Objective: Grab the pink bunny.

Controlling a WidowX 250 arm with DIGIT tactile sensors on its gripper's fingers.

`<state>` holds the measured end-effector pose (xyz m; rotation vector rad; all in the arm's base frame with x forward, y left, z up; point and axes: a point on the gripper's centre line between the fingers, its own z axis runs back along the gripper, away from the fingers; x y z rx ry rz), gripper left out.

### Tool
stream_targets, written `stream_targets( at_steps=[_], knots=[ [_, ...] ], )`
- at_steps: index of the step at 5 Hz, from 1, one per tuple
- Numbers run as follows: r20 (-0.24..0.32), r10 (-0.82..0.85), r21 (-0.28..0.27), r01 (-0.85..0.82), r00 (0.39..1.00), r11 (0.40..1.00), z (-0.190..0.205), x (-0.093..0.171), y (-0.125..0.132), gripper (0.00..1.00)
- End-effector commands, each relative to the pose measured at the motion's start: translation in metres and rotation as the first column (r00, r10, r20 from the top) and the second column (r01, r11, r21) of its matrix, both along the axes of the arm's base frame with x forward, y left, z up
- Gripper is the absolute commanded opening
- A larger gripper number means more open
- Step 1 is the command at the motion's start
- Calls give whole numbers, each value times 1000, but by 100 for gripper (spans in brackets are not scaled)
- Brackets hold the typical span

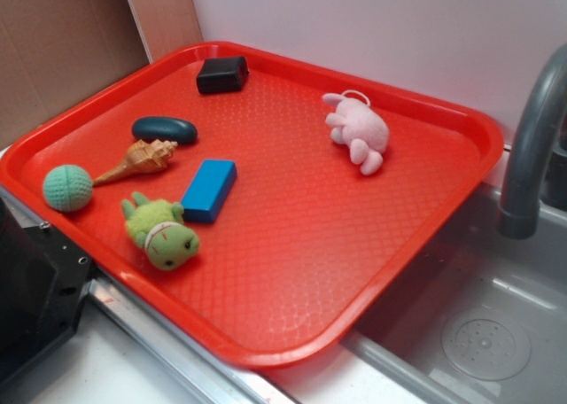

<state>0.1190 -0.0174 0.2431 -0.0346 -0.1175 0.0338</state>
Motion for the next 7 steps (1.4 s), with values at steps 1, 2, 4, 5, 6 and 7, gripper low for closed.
stream_targets(
  at_steps=[1,2,4,5,6,7],
  knots=[
    [0,0,0,0,1000,1000,0,0,0,100],
    [73,134,-30,-132,988,991,-27,50,-7,100],
    [132,336,39,-344,933,938,-50,101,-8,100],
    [132,336,39,-344,933,938,-50,101,-8,100],
    [132,336,39,-344,933,938,-50,101,-8,100],
    [111,243,-14,-243,964,970,-88,142,-27,100]
  ],
)
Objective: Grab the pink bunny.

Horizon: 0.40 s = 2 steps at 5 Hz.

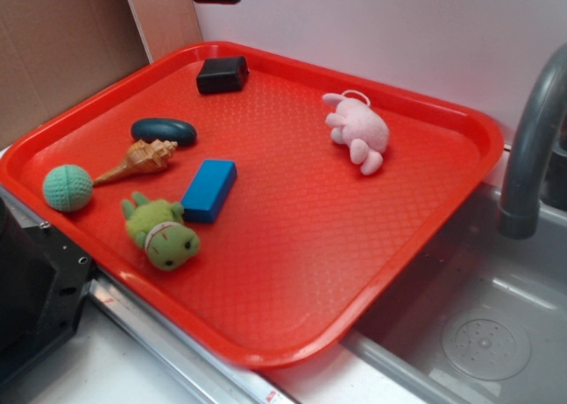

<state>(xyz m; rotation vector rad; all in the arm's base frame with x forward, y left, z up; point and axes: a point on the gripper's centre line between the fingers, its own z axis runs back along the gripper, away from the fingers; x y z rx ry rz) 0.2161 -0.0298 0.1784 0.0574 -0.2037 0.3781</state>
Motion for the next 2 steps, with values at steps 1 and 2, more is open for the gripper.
stream_targets(
  at_steps=[1,2],
  knots=[
    [96,-28,-160,43,995,986,-41,77,-45,100],
    [97,19,-206,2,995,978,-53,94,-63,100]
  ],
)
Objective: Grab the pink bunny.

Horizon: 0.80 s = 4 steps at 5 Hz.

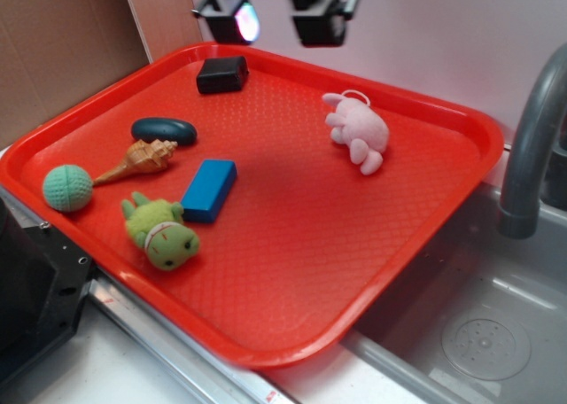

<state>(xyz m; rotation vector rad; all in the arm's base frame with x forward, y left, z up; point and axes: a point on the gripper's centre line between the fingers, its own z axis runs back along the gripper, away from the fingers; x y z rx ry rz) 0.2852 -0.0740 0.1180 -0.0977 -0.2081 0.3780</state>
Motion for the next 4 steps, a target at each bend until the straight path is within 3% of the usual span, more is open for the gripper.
stream_targets(
  at_steps=[1,4],
  knots=[
    [7,115,-110,-114,993,987,-15,35,-26,100],
    [-145,148,-85,-162,978,983,-73,45,-19,100]
  ],
)
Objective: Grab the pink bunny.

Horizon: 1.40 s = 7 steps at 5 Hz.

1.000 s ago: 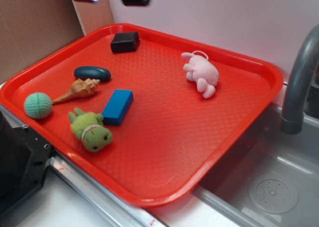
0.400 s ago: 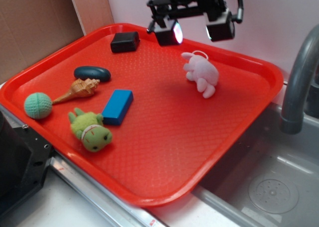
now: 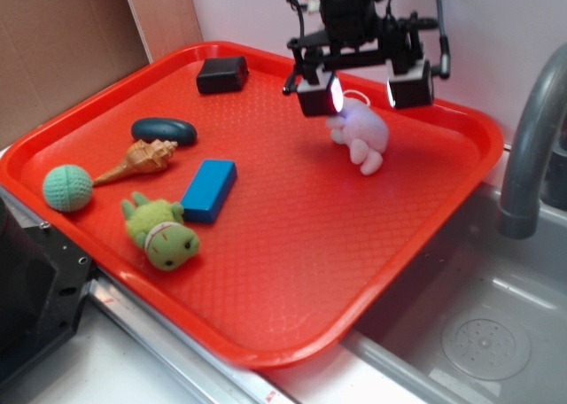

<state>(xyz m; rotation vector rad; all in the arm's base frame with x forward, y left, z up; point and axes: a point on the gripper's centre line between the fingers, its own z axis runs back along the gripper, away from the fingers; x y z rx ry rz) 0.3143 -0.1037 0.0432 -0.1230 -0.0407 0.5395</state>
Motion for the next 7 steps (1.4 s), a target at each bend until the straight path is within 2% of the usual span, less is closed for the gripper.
stream_targets(
  at_steps=[1,2,3,4,5,6,7],
  knots=[
    [-64,79,19,-78,995,997,1,23,13,0],
    [-73,39,87,-32,997,996,0,23,13,0],
    [27,-93,107,90,995,990,27,20,13,0],
    [103,-209,105,198,973,974,78,-11,20,0],
    [96,-313,150,298,945,943,128,-44,27,0],
    [89,-362,141,348,928,927,154,-69,38,0],
    [81,-327,32,326,941,945,162,-82,45,0]
  ],
)
